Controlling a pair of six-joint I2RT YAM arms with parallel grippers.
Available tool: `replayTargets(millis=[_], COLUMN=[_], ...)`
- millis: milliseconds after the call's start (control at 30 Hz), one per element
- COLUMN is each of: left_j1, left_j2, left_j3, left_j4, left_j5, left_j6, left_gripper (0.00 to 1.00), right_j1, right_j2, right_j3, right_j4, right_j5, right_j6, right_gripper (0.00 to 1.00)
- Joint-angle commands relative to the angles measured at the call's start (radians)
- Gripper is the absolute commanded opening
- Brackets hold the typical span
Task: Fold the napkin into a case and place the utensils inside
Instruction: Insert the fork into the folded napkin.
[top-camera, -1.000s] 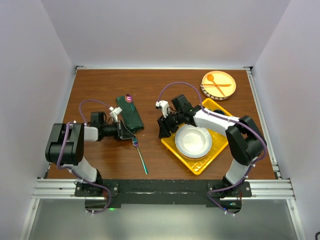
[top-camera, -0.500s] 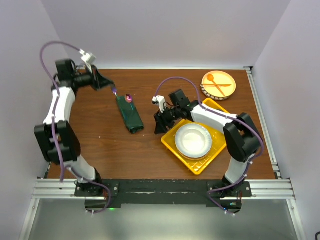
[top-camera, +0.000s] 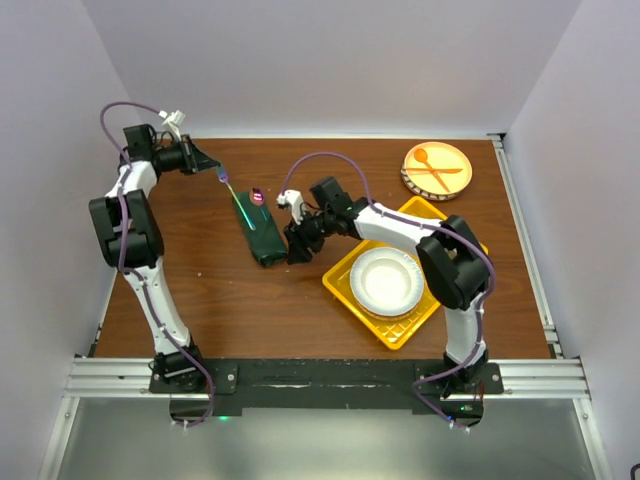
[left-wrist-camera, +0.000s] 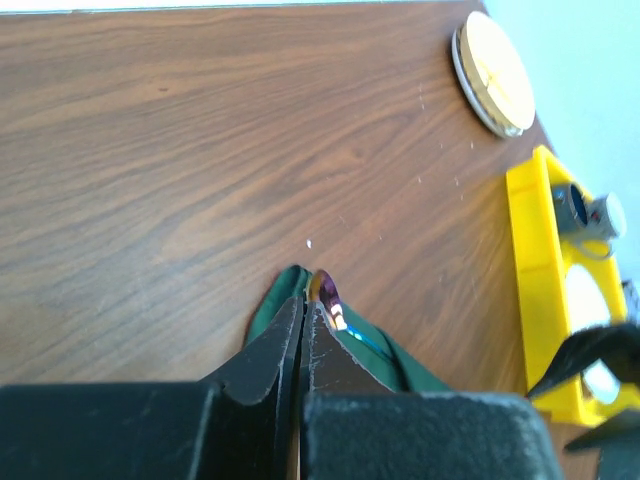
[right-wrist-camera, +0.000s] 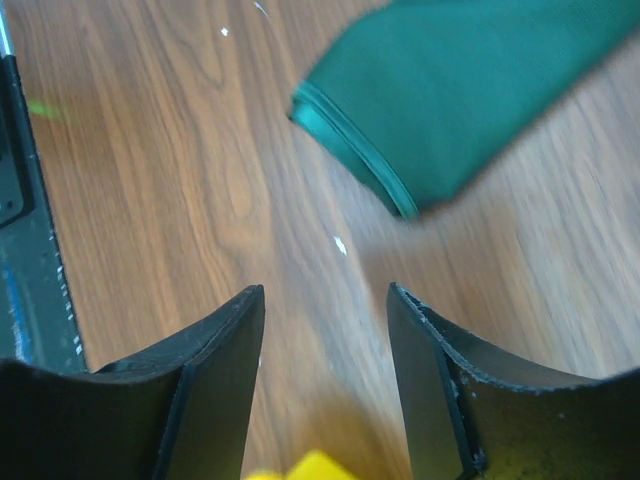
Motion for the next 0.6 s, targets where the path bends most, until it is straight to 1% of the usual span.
replayTargets(millis=[0,67,267,433,567], left_j1=[0.006,0.007,-0.002,-0.012,-0.023], left_j2=[0.028,0.048,0.076,0.077,0.076], left_j3=[0.076,0.083,0.077,0.058,0.028], left_j4=[0.141,0.108,0.071,0.028,0.023], left_j5=[0.043,0.035,0.05,0.065,0.079], left_j6=[-0.157,-0.128,-0.11,-0.078,-0.074], left_gripper=[0.0,0.0,0.0,0.0,0.0], right_j1=[0.041,0.05,0.076,0.096,0.101], right_j2=[0.029,0.041,0.084,0.139,0.173], right_j3=[0.055,0.058,0.058,0.078,0.084], right_j4=[0.052,0.057,0.089,0.137,0.158], right_j5=[0.04,0.054,0.061,0.084,0.101], right_j6=[-0.077,-0.102,-0.154,-0.153,-0.153], right_gripper=[0.54,0.53,0.5,0.49,0.49])
